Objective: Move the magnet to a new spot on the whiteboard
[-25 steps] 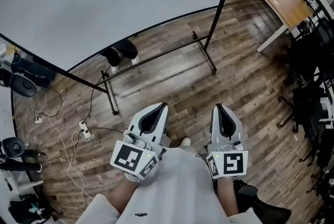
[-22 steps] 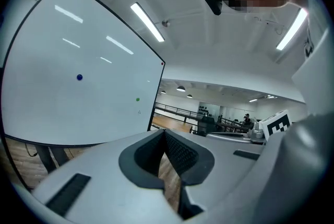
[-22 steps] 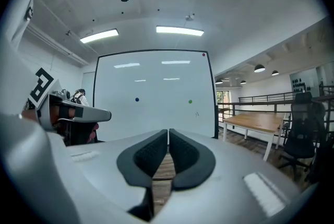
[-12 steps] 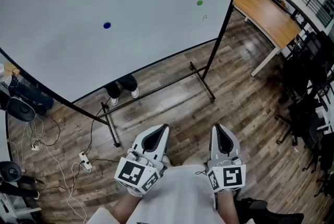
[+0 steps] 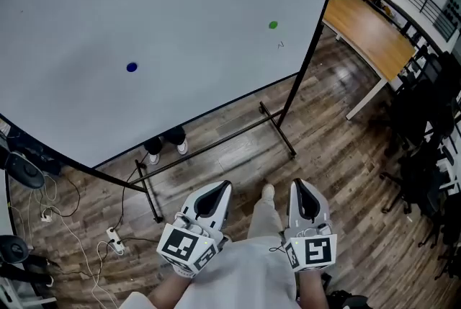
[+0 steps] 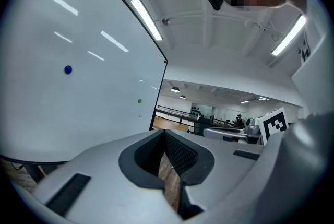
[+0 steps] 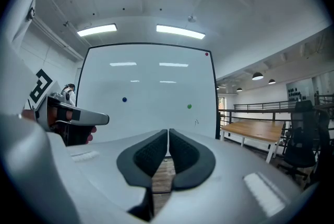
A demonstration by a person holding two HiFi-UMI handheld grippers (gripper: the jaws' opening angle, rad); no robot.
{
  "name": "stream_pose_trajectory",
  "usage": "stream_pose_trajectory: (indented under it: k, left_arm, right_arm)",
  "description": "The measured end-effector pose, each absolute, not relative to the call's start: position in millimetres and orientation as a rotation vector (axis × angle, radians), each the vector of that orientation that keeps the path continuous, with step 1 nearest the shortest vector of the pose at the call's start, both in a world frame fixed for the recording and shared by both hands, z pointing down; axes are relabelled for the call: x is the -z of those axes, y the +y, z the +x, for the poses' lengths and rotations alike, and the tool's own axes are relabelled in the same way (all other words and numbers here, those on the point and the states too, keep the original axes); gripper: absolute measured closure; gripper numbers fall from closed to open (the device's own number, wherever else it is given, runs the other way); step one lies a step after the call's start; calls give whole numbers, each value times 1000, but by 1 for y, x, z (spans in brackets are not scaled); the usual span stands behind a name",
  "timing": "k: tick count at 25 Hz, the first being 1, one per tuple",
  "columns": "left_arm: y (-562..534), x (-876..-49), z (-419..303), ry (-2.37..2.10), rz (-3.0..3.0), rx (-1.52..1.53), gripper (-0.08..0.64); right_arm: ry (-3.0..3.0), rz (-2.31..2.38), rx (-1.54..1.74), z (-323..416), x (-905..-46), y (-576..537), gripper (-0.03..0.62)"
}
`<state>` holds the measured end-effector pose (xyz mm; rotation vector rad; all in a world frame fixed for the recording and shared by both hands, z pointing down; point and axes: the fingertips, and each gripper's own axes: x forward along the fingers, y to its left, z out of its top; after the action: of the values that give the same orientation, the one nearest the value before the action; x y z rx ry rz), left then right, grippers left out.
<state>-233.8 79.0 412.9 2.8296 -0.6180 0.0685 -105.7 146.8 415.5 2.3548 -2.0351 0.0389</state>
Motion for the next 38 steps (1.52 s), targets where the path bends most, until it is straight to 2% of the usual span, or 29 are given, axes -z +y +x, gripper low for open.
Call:
stream_pose_trajectory:
  k: [17, 38]
  left_arm:
    - [-87, -380, -2, -859, 2791, -13, 554]
    - [-134, -394, 19, -1005, 2714, -76, 554]
  right_arm:
    - [-2321, 2086, 38, 103, -390, -53, 586]
    - [-2419, 2007, -10, 128, -395, -115, 584]
